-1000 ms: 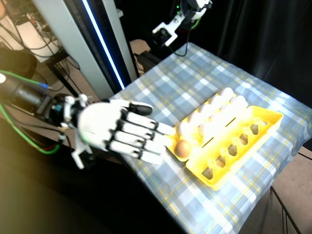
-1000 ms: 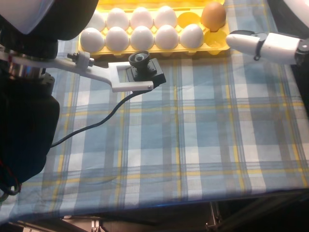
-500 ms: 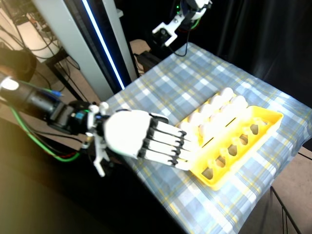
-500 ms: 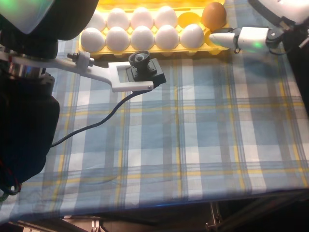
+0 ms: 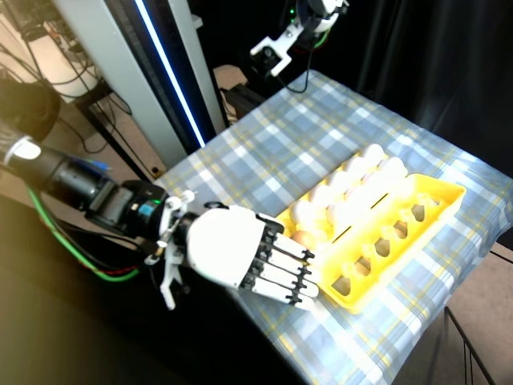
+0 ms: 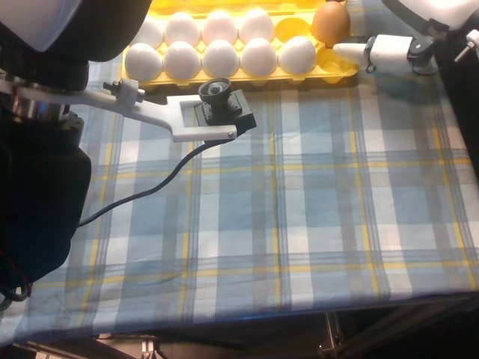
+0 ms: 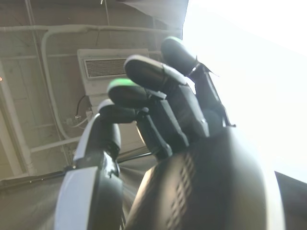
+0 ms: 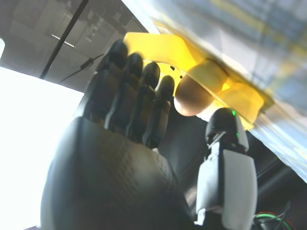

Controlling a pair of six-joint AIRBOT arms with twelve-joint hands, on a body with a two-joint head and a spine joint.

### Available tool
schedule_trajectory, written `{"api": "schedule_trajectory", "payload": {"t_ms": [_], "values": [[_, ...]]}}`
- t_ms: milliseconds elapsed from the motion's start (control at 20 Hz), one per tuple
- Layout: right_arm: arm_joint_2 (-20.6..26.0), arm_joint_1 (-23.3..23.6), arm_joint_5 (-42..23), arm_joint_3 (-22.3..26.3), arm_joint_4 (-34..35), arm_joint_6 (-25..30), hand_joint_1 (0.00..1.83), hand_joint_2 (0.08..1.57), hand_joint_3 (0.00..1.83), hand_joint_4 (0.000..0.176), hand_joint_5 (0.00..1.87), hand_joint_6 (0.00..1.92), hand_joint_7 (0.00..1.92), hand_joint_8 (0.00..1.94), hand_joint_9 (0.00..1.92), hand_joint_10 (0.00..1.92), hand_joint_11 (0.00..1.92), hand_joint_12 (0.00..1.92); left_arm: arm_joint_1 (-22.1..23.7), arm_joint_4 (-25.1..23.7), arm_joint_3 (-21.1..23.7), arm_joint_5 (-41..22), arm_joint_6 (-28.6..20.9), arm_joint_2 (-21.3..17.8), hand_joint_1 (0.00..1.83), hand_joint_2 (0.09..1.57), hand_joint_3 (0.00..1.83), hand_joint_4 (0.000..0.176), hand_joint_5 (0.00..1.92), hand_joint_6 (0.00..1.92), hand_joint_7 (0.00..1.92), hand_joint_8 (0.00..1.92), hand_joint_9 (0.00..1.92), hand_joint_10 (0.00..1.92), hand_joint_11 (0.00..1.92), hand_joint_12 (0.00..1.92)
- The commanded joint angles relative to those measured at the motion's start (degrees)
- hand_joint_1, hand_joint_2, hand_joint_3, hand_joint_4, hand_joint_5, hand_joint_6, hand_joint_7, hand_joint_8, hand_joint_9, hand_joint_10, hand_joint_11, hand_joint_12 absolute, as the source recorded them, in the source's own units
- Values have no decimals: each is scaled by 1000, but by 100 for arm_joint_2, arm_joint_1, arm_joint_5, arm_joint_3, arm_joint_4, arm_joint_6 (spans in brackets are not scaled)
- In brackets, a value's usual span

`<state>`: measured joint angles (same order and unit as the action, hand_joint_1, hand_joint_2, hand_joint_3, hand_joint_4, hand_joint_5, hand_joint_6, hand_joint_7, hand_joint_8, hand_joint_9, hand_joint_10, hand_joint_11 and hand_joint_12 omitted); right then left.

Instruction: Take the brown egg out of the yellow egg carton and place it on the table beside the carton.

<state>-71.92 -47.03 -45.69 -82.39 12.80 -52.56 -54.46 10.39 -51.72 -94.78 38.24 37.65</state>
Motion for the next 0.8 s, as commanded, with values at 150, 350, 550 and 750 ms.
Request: {"api": "schedule_trajectory", "payload": {"t_ms": [150, 350, 550, 750], "values": [[-130, 161, -446, -104, 0, 15, 814, 1103, 0, 0, 654, 0, 733, 2, 752, 7, 707, 255, 109, -213, 34, -468, -66, 24, 730, 1360, 1, 0, 922, 1316, 888, 1401, 721, 1274, 378, 1281], [-185, 196, -374, -158, 0, 15, 820, 1108, 1, 0, 652, 1, 710, 0, 690, 1, 631, 215, 109, -213, 34, -468, -66, 25, 718, 1354, 1, 0, 926, 1357, 873, 1498, 666, 1393, 368, 1330], [-207, 209, -352, -180, -1, 15, 1004, 1153, 2, 0, 805, 8, 846, 7, 844, 11, 738, 228, 109, -213, 35, -468, -65, 25, 745, 1317, 0, 0, 943, 1329, 886, 1466, 658, 1382, 326, 1326], [-202, 210, -355, -155, -2, 16, 1081, 1194, 1, 0, 826, 1207, 916, 7, 907, 7, 821, 197, 109, -213, 35, -468, -65, 25, 731, 1327, 0, 0, 972, 1308, 897, 1485, 660, 1412, 335, 1352]]}}
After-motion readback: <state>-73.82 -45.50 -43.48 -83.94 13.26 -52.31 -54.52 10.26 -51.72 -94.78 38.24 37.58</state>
